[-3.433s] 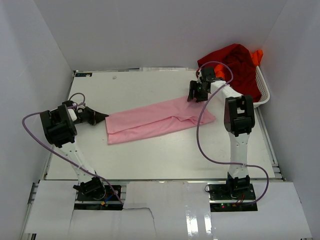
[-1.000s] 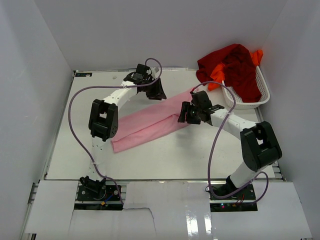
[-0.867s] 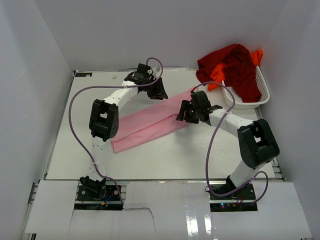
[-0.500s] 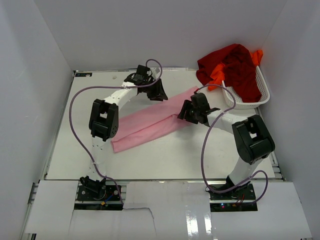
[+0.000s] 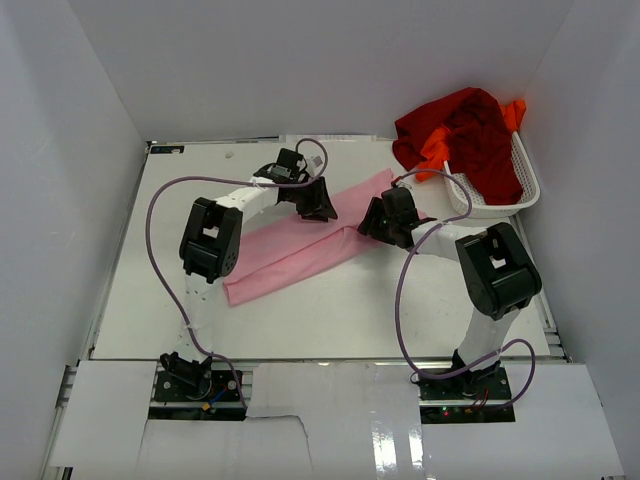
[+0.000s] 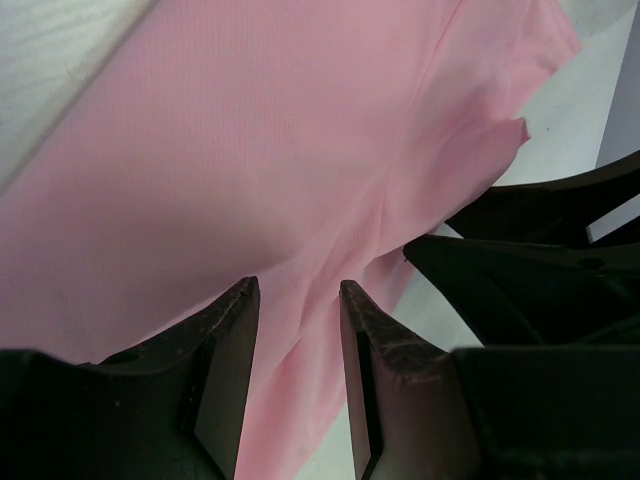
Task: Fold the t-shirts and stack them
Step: Fold the other side of the tshirt into a rectangle
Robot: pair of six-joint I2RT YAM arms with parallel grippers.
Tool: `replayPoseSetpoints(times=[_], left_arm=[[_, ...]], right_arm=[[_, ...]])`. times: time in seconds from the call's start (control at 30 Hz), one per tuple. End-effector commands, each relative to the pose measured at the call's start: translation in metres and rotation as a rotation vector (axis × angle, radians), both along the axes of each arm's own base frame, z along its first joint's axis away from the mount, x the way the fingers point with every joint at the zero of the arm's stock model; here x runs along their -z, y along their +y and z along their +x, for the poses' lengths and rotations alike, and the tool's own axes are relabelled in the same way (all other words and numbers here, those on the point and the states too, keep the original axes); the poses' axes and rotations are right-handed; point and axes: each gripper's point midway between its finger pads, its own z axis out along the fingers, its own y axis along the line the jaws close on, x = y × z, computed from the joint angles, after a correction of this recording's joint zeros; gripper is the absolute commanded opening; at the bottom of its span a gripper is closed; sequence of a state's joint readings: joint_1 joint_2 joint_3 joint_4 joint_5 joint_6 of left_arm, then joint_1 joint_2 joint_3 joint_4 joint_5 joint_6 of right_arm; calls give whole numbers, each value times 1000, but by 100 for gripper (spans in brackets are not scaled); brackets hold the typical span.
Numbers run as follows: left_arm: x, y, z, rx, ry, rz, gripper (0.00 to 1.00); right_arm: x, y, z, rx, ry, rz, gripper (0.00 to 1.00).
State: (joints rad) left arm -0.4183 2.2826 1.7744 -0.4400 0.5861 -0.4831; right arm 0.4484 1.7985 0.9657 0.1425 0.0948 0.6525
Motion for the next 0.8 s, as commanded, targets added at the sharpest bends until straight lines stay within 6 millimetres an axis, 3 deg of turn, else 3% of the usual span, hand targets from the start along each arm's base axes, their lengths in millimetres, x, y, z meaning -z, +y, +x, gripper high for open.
replayPoseSetpoints(times=[0.0,0.43,0.77], left_arm=[[-24,-11,-6,32,-50,-52,48],[-12,-15,-12,39,-29,-43,48],[-11,-14,-16,42,-28,-36,48]], right_arm=[[-13,4,18,23,-61,29,62],[-37,5,24,4,-103,18,62],[-29,12,29,-17,-87,20,62]])
